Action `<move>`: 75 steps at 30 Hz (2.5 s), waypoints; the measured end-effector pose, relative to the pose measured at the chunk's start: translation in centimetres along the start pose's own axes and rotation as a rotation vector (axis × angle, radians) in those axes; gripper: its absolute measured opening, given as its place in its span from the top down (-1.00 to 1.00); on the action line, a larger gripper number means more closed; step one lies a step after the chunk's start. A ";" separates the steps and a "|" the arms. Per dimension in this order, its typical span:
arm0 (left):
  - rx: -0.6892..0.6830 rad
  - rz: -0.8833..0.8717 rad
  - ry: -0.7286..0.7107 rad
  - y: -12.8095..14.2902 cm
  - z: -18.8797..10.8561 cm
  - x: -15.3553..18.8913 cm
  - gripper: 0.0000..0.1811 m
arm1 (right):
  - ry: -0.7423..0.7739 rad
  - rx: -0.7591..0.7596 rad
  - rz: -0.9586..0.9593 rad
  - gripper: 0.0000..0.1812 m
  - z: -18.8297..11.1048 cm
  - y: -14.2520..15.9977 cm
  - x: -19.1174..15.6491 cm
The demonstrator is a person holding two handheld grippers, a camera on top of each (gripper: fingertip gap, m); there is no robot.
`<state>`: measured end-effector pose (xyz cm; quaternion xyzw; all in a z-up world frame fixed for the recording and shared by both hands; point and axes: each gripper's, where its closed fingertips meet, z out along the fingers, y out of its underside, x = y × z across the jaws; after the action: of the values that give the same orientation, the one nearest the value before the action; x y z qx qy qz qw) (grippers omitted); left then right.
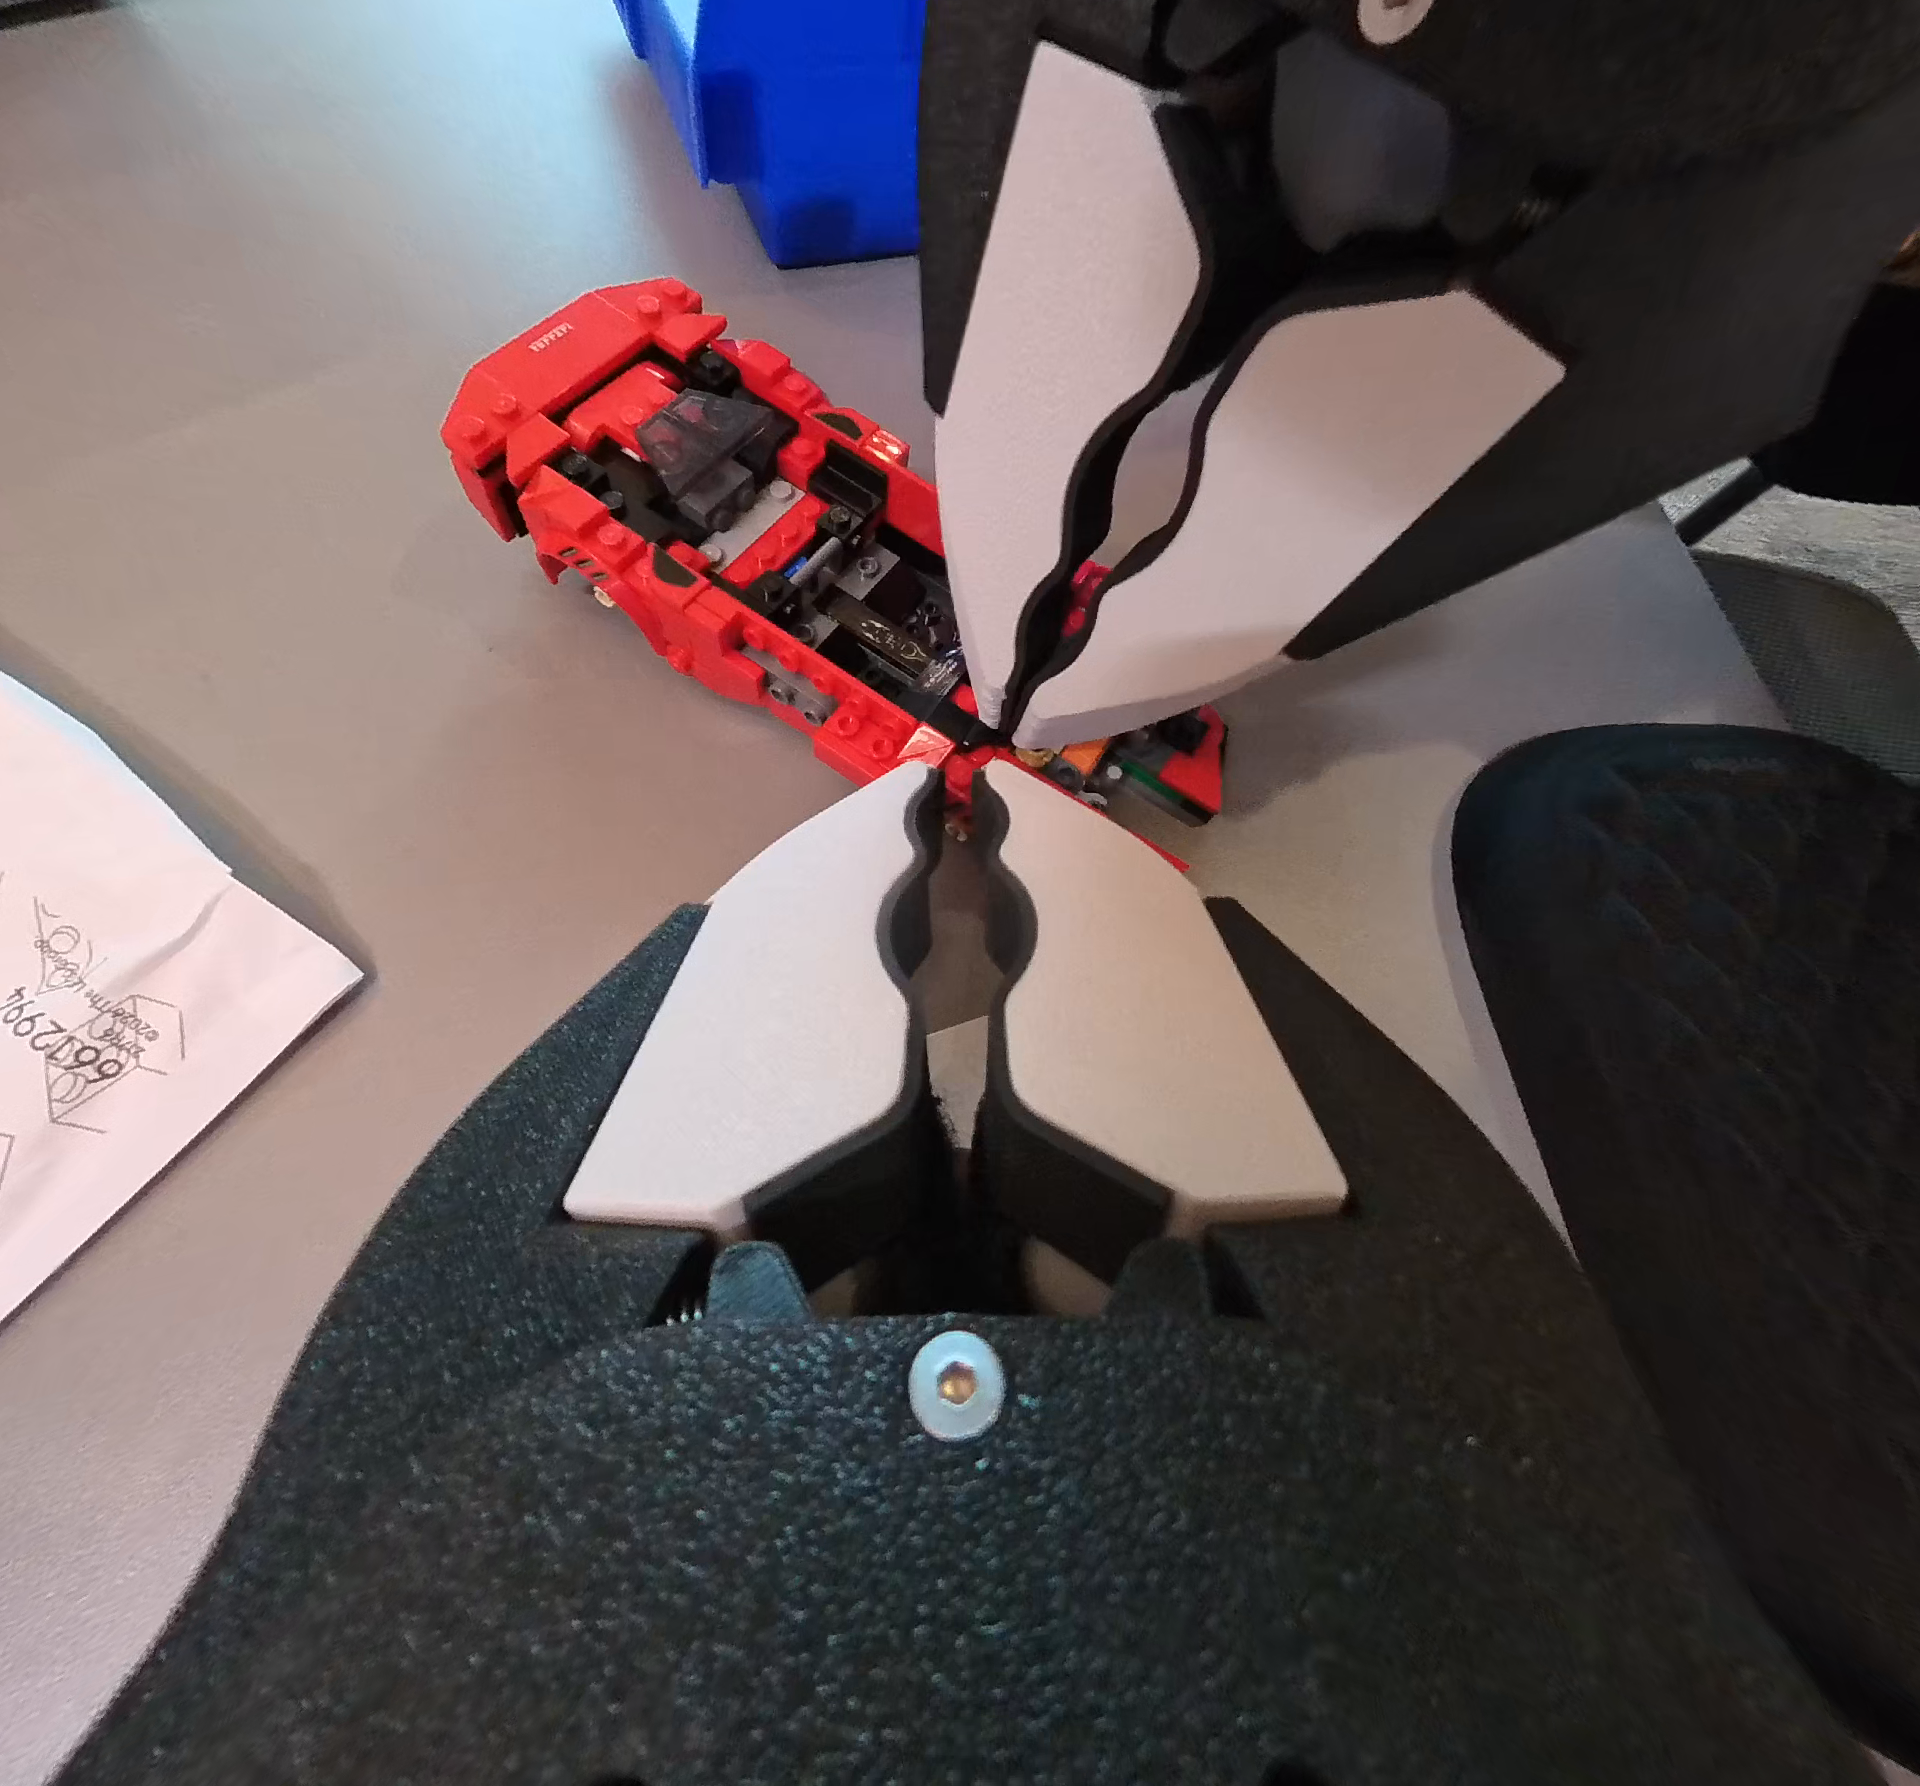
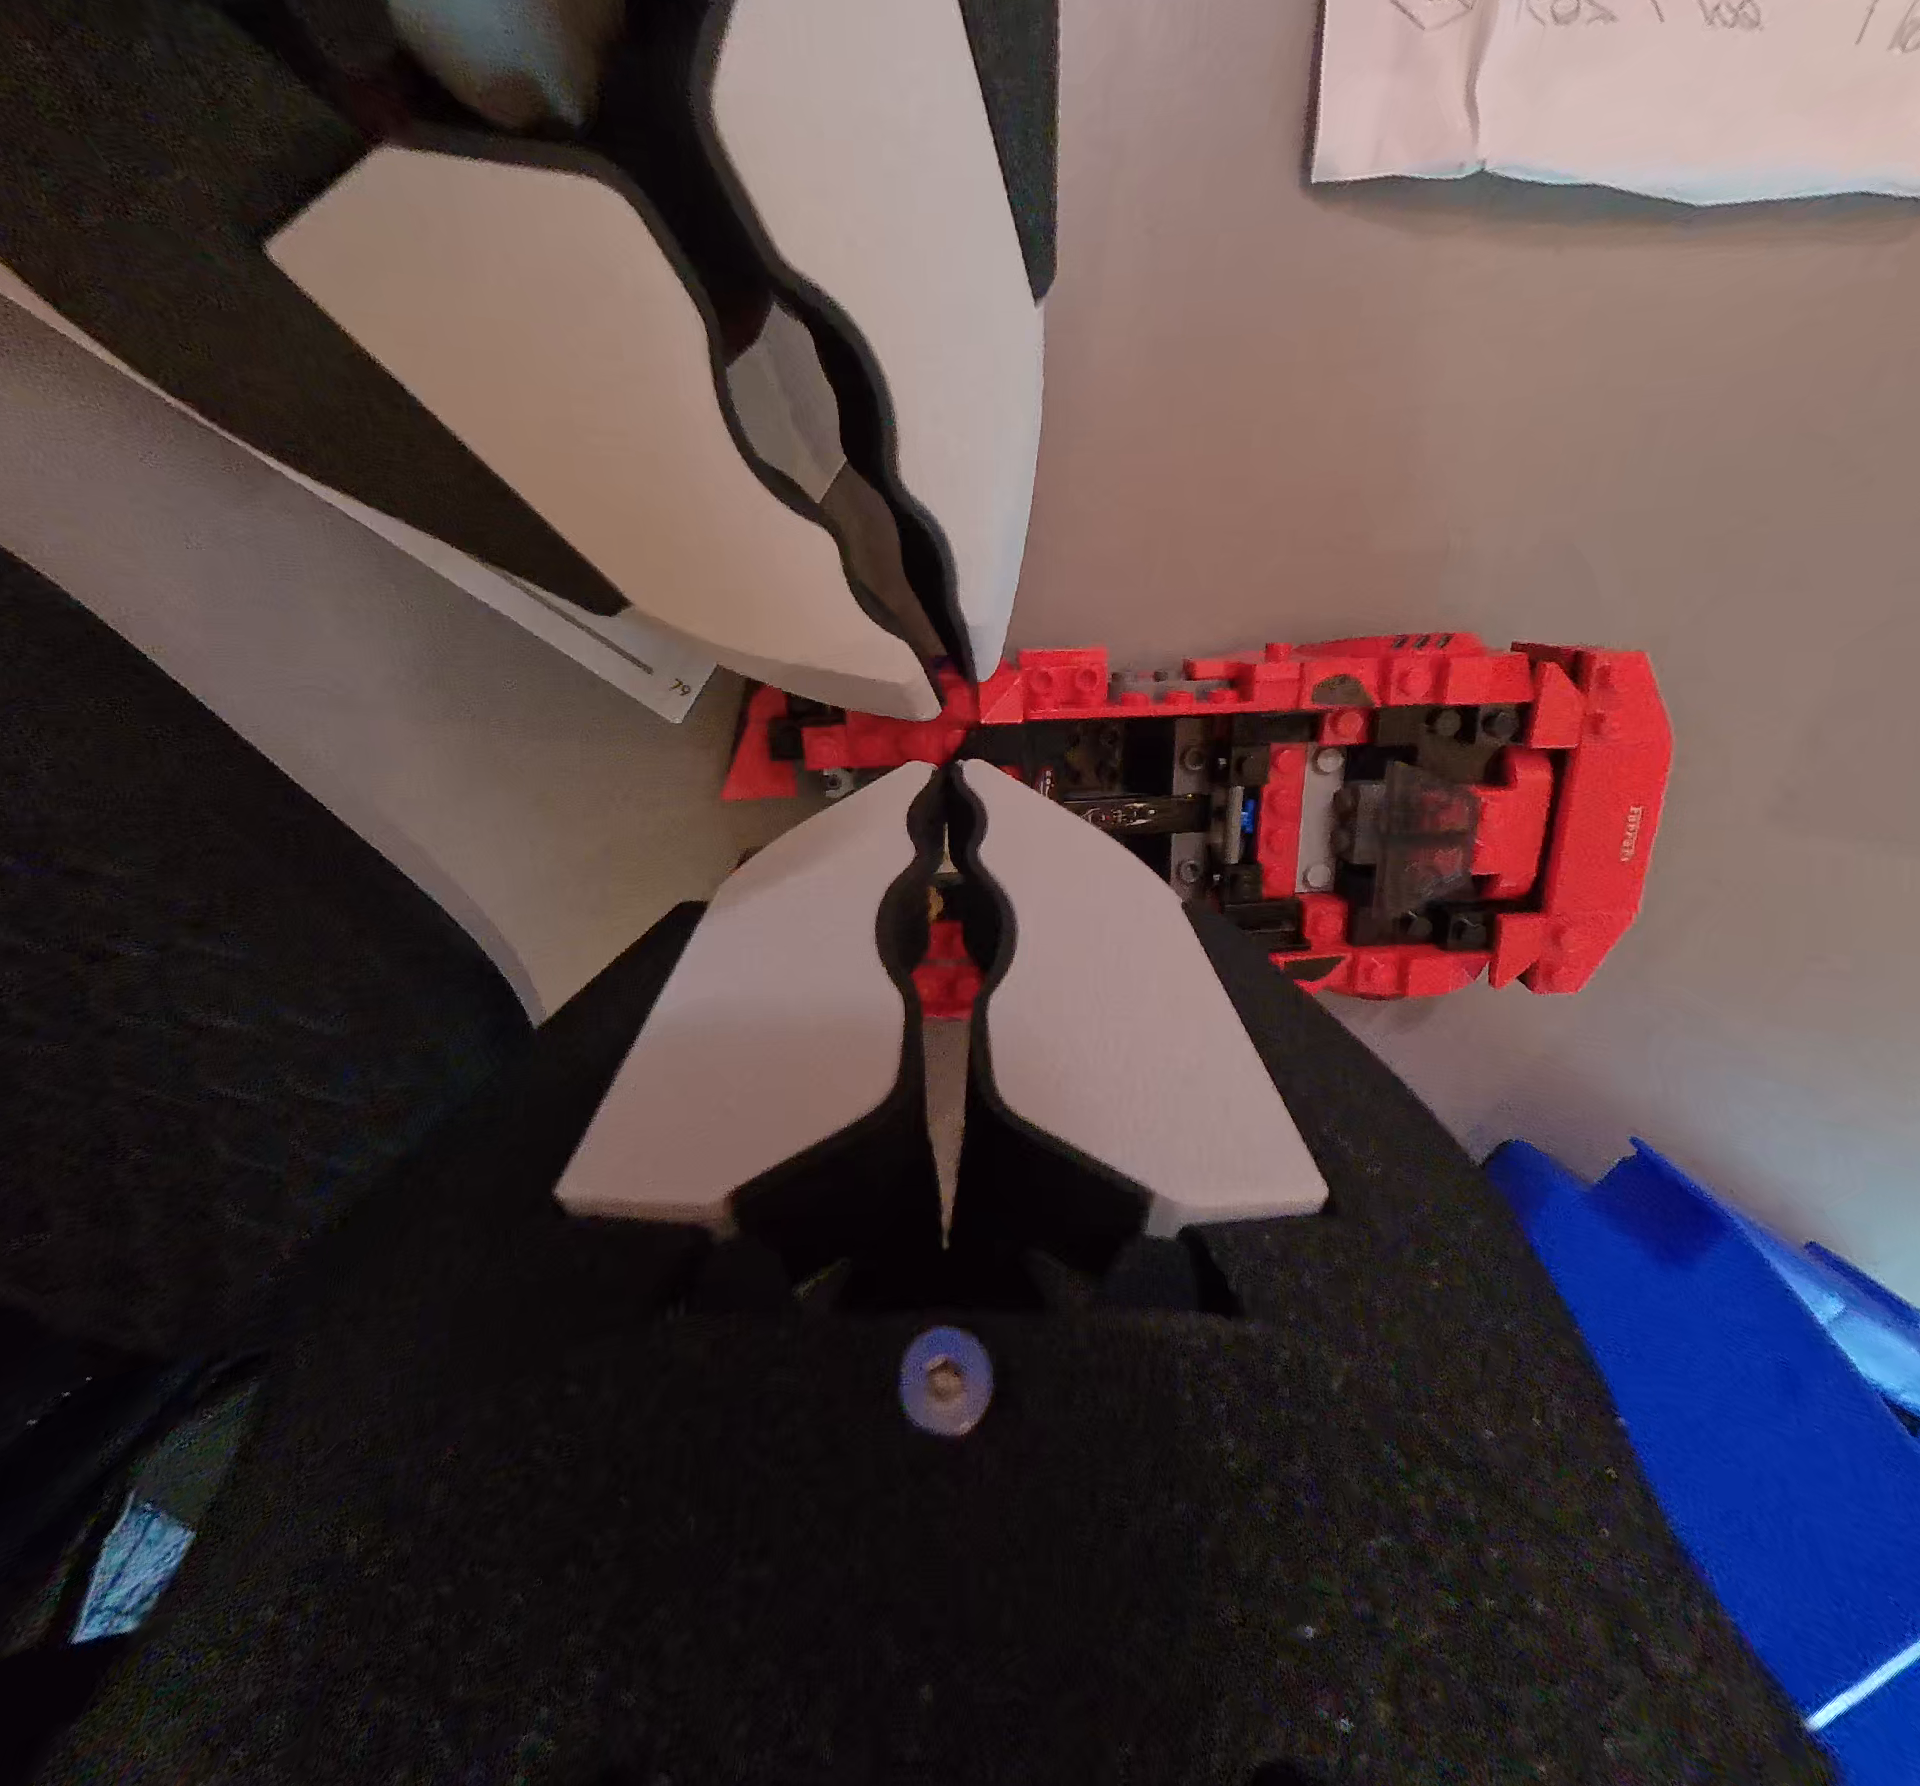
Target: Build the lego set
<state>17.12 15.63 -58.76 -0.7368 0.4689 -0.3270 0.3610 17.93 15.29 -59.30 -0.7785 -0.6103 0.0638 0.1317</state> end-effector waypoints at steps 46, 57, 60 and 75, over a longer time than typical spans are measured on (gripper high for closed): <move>0.005 -0.071 0.048 0.0 -0.1 -0.1 0.95 | -0.123 0.124 -0.018 1.00 0.0 -0.8 1.2; 0.002 -0.064 0.046 0.1 -0.1 0.0 0.95 | -0.087 0.062 -0.014 1.00 0.2 -0.8 1.1; 0.002 -0.066 0.046 0.1 -0.1 0.0 0.95 | -0.081 0.062 0.001 1.00 0.2 -0.8 1.1; 0.003 -0.076 0.058 0.0 -0.1 0.0 0.96 | -0.022 0.059 -0.079 1.00 0.3 -0.8 1.0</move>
<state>17.00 15.59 -58.69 -0.7438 0.4504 -0.3622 0.3356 17.36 16.52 -59.28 -0.7487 -0.6400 0.0850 0.1504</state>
